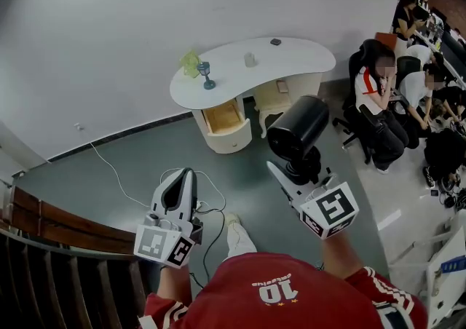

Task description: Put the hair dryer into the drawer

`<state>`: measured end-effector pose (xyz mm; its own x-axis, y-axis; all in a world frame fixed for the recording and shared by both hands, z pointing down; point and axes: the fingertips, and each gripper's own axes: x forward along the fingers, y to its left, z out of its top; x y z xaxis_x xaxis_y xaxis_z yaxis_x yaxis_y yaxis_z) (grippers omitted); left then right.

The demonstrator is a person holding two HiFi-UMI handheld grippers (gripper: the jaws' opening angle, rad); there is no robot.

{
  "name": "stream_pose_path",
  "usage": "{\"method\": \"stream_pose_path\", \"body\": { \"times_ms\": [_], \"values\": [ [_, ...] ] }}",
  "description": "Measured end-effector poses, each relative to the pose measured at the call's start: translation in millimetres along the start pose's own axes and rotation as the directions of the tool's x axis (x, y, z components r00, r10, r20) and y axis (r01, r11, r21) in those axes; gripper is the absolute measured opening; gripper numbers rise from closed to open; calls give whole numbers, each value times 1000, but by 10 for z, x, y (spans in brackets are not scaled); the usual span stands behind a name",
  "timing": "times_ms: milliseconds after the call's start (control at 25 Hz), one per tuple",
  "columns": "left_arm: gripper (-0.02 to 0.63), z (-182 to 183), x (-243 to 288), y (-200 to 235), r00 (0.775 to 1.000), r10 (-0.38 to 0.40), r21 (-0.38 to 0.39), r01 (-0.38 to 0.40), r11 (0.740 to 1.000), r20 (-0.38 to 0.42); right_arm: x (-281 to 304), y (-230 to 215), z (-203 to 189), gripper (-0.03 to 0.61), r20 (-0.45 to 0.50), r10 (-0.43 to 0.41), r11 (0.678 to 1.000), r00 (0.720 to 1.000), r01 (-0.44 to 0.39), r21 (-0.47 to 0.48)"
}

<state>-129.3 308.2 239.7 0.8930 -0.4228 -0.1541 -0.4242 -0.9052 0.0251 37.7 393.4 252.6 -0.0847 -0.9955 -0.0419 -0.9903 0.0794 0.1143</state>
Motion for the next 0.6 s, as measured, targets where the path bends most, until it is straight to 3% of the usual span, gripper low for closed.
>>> {"method": "stream_pose_path", "body": {
  "times_ms": [240,600],
  "values": [
    [0,-78,179,340,1000,19,0,-19,1000,1,415,-79,-17,239,9,22,1000,1000,-21,-21],
    [0,-204,643,1244,998,70,-18,-70,997,-6,1477,-351,32,241,33,34,998,999,-32,-49]
  ]
}}
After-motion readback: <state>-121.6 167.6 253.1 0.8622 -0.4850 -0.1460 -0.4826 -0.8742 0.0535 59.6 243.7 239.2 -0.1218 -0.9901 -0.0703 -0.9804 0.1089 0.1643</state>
